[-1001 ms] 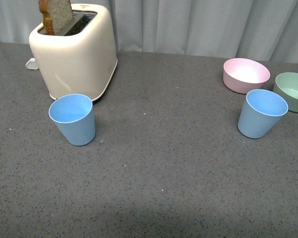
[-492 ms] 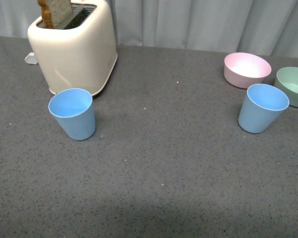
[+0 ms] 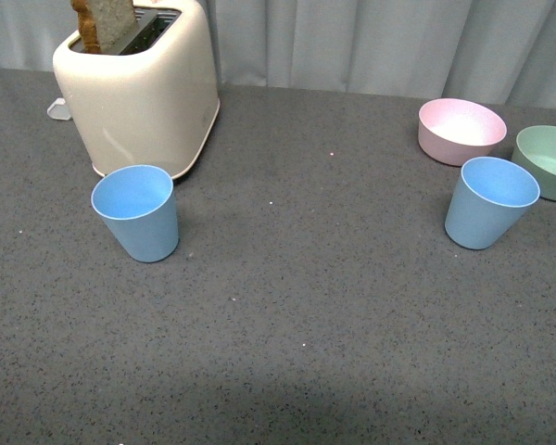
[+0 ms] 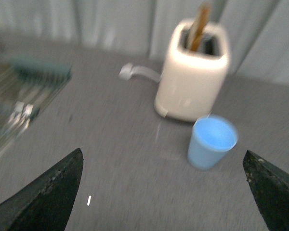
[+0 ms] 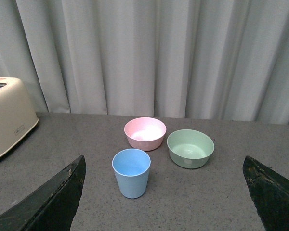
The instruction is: Stack blue cups with both arms
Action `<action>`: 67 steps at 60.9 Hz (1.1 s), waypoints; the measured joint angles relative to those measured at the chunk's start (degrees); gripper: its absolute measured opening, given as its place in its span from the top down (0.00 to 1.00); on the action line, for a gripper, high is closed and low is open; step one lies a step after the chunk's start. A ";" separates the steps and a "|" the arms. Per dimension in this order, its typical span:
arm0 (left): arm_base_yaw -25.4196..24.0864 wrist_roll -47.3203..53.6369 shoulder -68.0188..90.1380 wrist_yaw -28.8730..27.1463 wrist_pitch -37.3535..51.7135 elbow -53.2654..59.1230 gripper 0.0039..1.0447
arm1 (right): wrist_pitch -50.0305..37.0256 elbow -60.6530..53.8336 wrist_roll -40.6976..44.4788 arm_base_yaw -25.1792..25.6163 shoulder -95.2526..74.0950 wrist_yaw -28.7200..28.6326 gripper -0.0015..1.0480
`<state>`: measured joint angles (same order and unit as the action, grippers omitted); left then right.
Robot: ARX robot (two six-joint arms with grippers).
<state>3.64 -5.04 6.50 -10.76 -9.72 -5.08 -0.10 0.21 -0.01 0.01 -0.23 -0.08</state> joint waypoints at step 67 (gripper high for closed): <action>3.69 -18.95 98.03 8.87 1.09 -50.23 0.06 | 0.02 0.00 0.00 0.00 0.02 0.00 0.09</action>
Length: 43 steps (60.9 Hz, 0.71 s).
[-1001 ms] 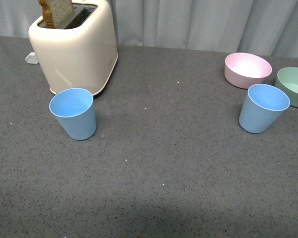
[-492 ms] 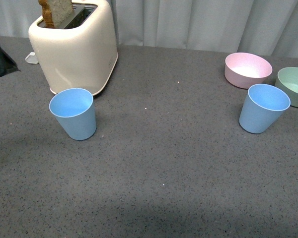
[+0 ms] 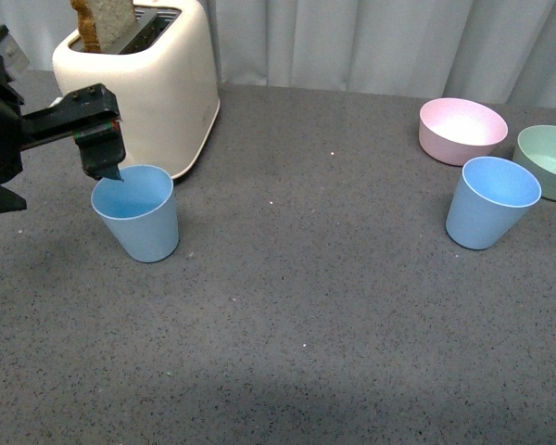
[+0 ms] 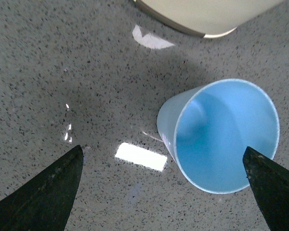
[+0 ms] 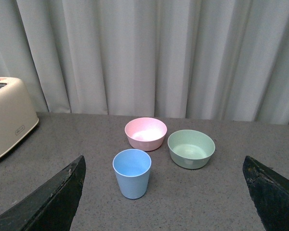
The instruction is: Stack blue cups with both arms
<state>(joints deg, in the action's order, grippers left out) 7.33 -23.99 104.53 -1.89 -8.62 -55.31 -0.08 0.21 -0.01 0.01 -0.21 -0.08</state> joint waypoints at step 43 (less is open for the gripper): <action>0.98 -7.96 8.92 4.24 -5.35 -6.84 0.77 | 0.00 0.00 0.00 0.00 0.00 0.00 0.09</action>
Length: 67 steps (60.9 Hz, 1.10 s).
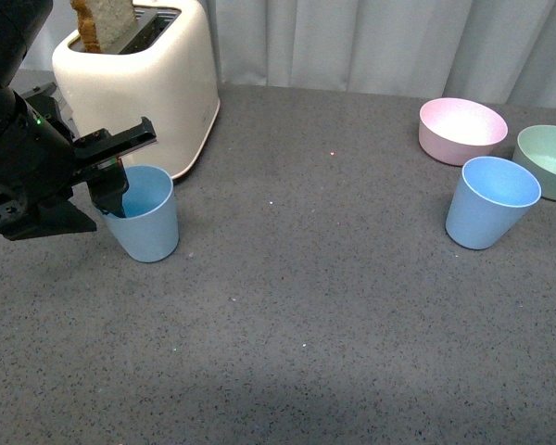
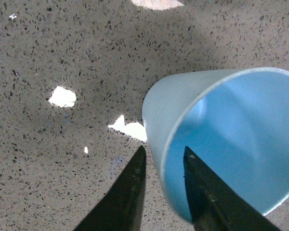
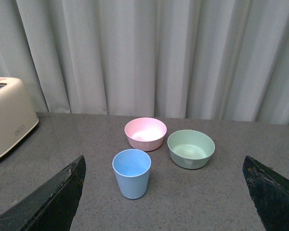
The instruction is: Stack blue cups with both arms
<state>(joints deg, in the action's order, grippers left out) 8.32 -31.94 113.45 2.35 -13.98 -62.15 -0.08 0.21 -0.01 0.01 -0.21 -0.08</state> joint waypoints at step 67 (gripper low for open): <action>20.15 -4.61 14.21 -2.75 -11.04 -24.76 0.97 | 0.00 0.00 -0.02 0.00 0.00 0.00 0.09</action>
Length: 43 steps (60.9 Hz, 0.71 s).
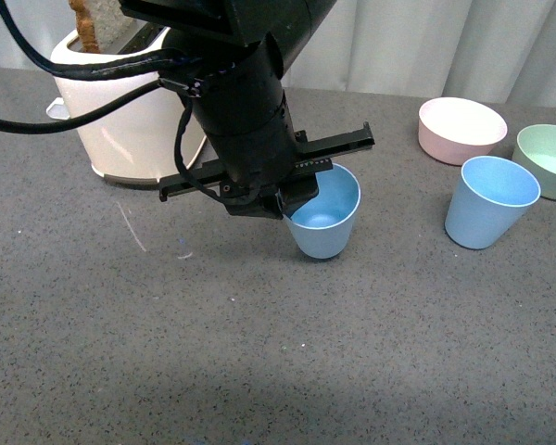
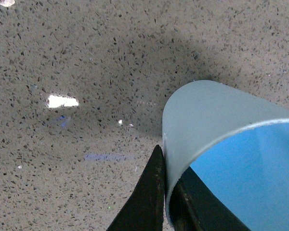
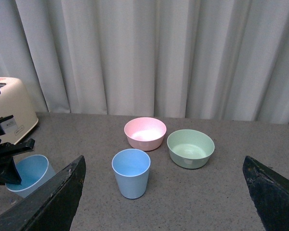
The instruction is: Stack blue cups with both arms
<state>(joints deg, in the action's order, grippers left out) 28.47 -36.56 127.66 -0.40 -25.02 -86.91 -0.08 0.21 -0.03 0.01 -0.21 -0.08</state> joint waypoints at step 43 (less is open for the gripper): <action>-1.31 -2.03 -8.31 -1.79 7.08 3.61 0.14 | 0.00 0.00 0.02 0.00 0.00 0.00 0.09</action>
<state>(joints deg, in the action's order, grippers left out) 27.16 -38.59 119.35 -2.20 -17.93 -83.31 -0.08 0.21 -0.01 0.01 -0.21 -0.08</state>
